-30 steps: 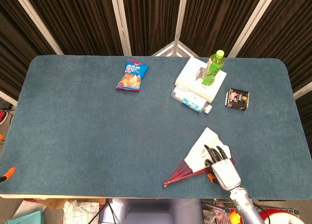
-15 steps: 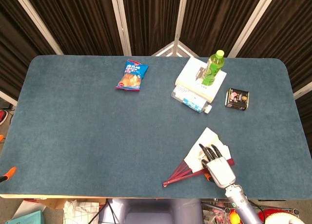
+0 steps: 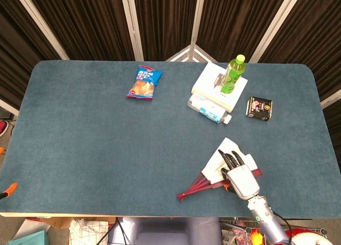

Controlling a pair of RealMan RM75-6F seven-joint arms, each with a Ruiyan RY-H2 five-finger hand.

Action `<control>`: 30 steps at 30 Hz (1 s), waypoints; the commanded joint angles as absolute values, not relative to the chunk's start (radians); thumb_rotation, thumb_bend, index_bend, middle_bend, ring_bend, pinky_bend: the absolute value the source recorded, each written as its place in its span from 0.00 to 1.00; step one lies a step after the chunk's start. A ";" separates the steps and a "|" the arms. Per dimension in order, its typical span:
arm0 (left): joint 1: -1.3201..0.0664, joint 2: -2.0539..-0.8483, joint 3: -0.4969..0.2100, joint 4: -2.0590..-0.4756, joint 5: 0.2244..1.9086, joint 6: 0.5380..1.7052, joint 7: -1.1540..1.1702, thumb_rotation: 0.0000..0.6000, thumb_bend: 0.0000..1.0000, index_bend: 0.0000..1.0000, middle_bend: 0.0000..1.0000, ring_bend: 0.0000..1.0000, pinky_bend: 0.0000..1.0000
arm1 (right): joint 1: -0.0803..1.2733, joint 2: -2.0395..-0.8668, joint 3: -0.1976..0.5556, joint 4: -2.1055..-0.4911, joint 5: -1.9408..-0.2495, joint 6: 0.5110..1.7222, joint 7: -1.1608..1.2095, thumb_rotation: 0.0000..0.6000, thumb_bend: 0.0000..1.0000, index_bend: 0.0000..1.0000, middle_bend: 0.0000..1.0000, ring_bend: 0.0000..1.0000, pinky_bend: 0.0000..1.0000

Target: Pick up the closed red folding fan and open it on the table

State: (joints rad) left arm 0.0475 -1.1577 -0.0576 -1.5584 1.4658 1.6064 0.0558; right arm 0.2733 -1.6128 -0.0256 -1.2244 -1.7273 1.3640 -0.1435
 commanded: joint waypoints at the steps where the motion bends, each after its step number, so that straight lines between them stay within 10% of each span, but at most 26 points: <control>1: 0.047 -1.158 -0.057 -1.559 1.466 1.606 0.057 1.00 0.07 0.12 0.00 0.00 0.00 | 0.279 -1.590 -0.024 -1.242 -1.728 1.373 -0.131 1.00 0.38 0.73 0.10 0.19 0.15; 30: -0.030 -1.195 -0.024 -1.519 1.547 1.507 0.071 1.00 0.07 0.12 0.00 0.00 0.00 | 0.455 -1.331 0.098 -1.441 -1.729 1.300 -0.093 1.00 0.39 0.86 0.12 0.21 0.16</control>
State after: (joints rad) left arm -0.0156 -1.1884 -0.0331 -1.5270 1.5324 1.5257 0.0747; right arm 0.4314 -1.3554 0.0761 -1.4188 -1.7295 1.3118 -0.1074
